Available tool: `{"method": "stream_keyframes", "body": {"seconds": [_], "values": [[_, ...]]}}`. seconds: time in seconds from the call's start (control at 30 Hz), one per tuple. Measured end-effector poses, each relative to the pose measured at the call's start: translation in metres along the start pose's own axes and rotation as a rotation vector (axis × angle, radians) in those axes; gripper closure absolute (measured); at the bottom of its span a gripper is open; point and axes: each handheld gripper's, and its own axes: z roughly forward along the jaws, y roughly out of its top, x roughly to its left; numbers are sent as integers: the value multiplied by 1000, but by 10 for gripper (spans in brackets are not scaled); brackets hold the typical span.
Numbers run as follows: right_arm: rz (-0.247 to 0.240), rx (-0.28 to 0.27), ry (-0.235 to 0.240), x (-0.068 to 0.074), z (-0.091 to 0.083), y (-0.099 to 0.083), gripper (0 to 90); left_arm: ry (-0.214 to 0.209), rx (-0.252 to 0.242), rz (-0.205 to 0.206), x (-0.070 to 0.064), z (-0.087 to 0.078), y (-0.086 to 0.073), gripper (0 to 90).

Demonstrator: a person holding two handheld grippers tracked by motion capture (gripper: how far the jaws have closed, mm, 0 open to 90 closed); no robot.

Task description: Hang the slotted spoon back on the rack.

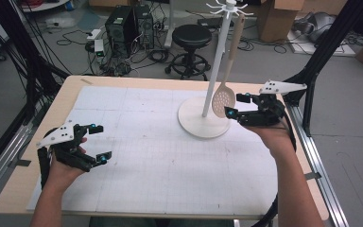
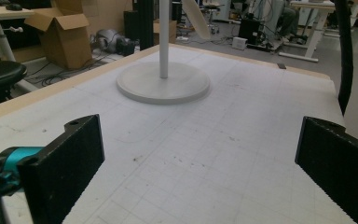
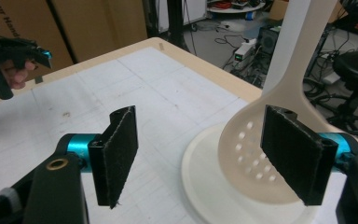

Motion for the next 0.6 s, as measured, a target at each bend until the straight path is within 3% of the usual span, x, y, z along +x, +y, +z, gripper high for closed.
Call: {"method": "stream_keyframes", "body": {"seconds": [0.2,0.6], "values": [[17,-11,13,5,5,-33,203,3,2,-12,2,0,-3,17],[41,-25,17,16,19,-74,147,-10,-4,-26,5,1,-6,17]]}}
